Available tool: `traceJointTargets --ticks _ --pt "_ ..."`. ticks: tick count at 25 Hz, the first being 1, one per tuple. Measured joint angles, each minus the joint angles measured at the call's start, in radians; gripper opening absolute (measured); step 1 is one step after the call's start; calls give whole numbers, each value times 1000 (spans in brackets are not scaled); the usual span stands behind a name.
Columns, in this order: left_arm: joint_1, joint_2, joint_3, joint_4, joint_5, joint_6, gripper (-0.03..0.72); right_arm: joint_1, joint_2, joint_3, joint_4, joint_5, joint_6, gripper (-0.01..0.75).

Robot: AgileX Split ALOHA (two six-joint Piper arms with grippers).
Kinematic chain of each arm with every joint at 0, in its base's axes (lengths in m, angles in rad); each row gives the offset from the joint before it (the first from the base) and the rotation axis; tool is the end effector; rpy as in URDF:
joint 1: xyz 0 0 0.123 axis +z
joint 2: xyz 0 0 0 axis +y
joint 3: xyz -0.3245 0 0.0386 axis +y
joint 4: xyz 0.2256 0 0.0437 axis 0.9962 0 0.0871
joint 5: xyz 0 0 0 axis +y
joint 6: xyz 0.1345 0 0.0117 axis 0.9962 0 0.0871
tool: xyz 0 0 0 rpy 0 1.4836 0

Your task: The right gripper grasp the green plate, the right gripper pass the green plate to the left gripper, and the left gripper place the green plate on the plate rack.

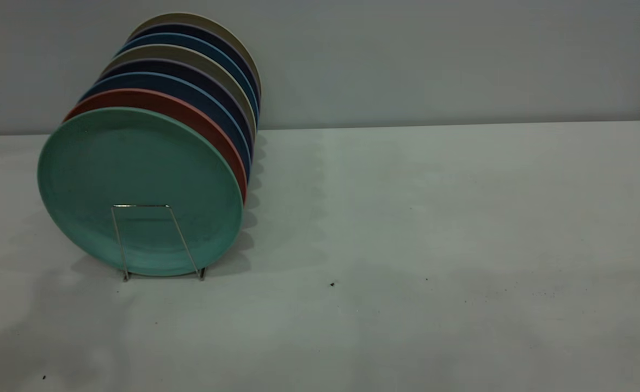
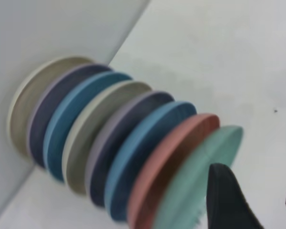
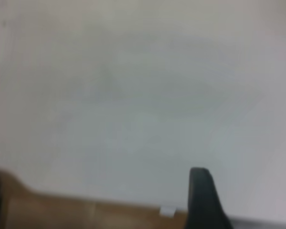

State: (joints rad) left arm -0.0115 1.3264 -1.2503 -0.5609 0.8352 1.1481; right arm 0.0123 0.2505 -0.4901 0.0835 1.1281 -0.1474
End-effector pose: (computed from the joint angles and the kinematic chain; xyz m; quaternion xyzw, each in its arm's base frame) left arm 0.2781 -0.0565 0.3898 0.4081 0.8022 -0.0295 0.4347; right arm -0.0024 0.0101 0.2402 -0.0715 0.9233 0.0163 0.3770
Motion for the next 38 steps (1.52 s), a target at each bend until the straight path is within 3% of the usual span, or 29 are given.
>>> traceJointTargets --ticks 4,10,13,17,27,38 --pt "0 -132 0 117 122 -280 345 46 -2 17 -18 1 39 483" --pt "0 -304 46 267 330 -641 345 177 -17 18 -92 0 134 483" --pt "0 -400 137 350 332 -750 345 223 -88 18 -100 0 147 483" --pt "0 -574 298 414 332 -848 351 228 -216 18 -101 1 147 483" --pt "0 -1015 701 487 282 -1006 455 228 -267 18 -101 5 147 483" --pt "0 -1239 764 547 288 -1107 459 228 -267 18 -101 5 147 483"
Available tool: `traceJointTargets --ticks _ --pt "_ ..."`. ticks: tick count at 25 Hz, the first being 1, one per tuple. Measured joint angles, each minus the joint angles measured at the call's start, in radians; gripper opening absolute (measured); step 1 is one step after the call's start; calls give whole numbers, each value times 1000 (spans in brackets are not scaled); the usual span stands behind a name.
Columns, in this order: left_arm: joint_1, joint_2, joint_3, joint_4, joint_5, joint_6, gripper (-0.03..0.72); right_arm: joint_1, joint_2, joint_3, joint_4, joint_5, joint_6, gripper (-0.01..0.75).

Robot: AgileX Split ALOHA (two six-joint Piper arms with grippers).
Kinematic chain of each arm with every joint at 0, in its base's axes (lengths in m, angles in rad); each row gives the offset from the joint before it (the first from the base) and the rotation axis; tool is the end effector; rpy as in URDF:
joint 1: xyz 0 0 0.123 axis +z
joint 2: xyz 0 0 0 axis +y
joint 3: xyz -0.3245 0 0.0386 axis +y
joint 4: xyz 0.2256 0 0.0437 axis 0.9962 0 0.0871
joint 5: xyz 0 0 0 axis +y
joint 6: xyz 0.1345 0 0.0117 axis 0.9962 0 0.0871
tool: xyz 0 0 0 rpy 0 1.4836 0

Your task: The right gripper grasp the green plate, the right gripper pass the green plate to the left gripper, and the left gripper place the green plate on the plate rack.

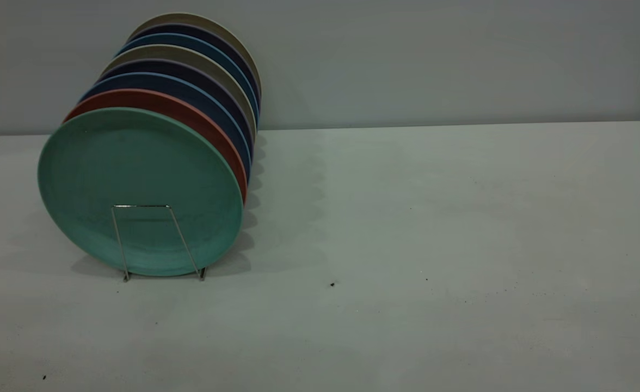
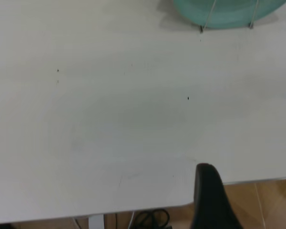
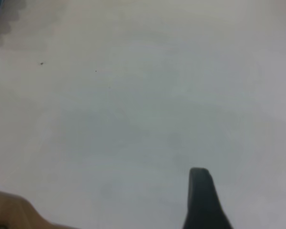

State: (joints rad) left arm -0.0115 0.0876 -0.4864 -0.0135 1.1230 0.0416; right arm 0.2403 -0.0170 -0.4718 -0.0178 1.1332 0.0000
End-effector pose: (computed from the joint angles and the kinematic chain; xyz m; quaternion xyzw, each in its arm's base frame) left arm -0.0205 -0.0014 0.2374 0.0238 0.8926 0.0000 0.4502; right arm -0.0305 -0.0097 0.2292 -0.1042 0.8680 0.0494 0.4829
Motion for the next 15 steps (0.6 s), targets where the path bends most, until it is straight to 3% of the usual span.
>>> traceJointTargets --ticks 5,11,15 --pt "0 -11 0 0 0 -1 459 -5 0 0 0 0 0 483" --pt "0 -11 0 0 1 -1 459 -142 0 0 1 0 0 483" --pt "0 -62 0 0 1 -1 459 -181 0 0 1 0 0 483"
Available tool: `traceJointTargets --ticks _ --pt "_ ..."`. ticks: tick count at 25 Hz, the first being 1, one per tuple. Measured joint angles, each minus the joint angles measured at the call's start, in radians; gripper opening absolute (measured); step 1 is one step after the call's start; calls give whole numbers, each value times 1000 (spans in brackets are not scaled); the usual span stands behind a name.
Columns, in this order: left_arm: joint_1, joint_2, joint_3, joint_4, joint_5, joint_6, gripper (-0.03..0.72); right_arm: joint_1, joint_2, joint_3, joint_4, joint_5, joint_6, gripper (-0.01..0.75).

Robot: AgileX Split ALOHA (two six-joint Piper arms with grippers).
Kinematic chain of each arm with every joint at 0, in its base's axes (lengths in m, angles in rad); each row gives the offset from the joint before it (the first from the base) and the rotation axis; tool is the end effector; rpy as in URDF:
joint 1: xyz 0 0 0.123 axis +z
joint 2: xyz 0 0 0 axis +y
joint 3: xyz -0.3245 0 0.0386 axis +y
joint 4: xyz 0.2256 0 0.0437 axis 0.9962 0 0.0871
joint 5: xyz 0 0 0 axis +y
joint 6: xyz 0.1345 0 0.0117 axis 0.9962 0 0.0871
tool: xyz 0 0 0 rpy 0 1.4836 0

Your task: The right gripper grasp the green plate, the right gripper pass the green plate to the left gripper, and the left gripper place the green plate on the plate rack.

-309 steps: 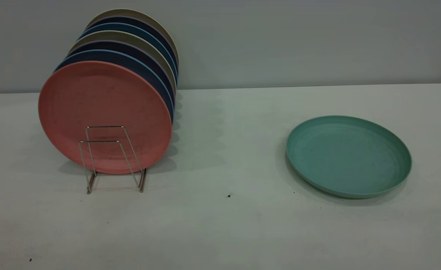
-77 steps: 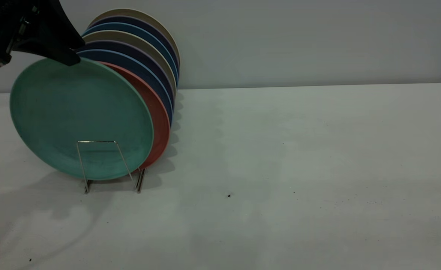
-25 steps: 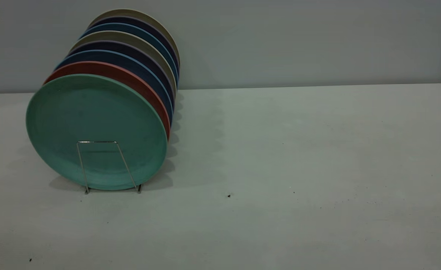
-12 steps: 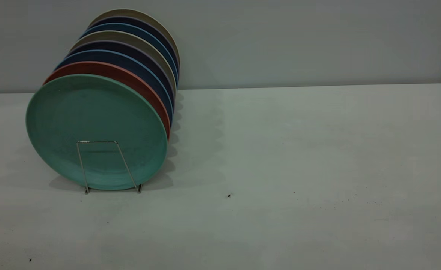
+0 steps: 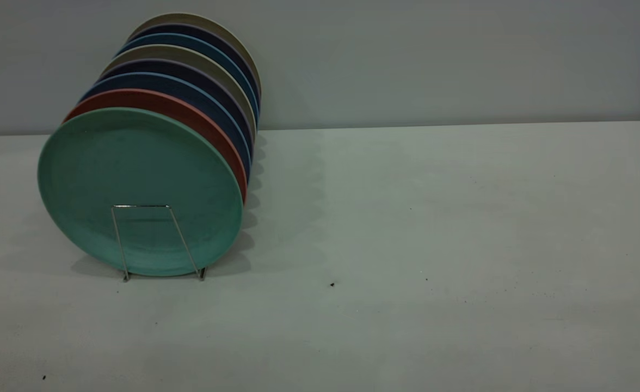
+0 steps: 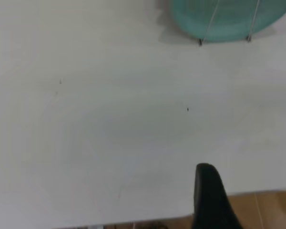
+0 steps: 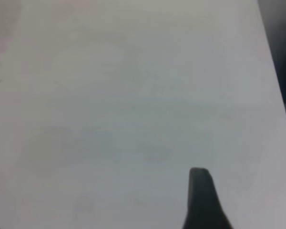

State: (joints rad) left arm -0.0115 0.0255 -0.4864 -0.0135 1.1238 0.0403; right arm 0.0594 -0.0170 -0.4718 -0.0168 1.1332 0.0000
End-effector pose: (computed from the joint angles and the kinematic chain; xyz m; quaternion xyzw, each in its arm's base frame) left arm -0.0276 -0.0013 0.2358 0.0231 0.8784 0.0001 0.4773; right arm -0.0317 -0.0039 0.2292 -0.0254 0.8739 0.0060 0.4854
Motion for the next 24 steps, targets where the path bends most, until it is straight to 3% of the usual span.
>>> traceJointTargets --ticks 24 --pt "0 -47 0 -1 7 -1 459 -2 0 0 0 0 0 483"
